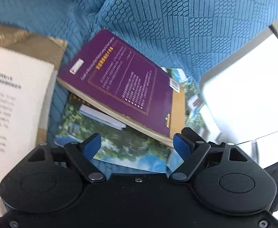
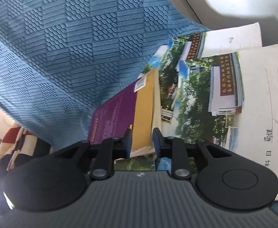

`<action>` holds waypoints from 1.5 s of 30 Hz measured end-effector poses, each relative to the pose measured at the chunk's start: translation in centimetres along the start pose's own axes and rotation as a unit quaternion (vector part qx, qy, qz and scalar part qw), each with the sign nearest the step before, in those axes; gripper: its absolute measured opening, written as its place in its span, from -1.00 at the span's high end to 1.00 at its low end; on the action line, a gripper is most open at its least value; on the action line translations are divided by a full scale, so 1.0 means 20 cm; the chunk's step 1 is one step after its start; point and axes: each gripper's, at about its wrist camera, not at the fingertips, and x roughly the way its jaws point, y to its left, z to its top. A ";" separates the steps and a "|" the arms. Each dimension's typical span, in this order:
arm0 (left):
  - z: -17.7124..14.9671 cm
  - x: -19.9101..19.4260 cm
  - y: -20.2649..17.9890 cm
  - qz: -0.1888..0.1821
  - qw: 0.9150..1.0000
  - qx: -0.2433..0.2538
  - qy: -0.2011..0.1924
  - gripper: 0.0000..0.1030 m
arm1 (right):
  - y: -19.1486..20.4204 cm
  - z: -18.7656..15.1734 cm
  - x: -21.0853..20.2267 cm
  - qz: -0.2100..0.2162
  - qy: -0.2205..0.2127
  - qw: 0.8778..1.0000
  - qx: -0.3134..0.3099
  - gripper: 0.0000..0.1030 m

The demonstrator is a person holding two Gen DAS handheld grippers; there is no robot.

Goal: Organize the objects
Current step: 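Close the left gripper on the purple paperback's edge, then lift the purple paperback on edge with the left gripper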

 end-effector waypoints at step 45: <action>0.12 0.26 0.14 -0.180 0.952 -0.245 0.029 0.93 | -0.15 0.02 0.09 0.082 0.008 0.985 0.152 -0.06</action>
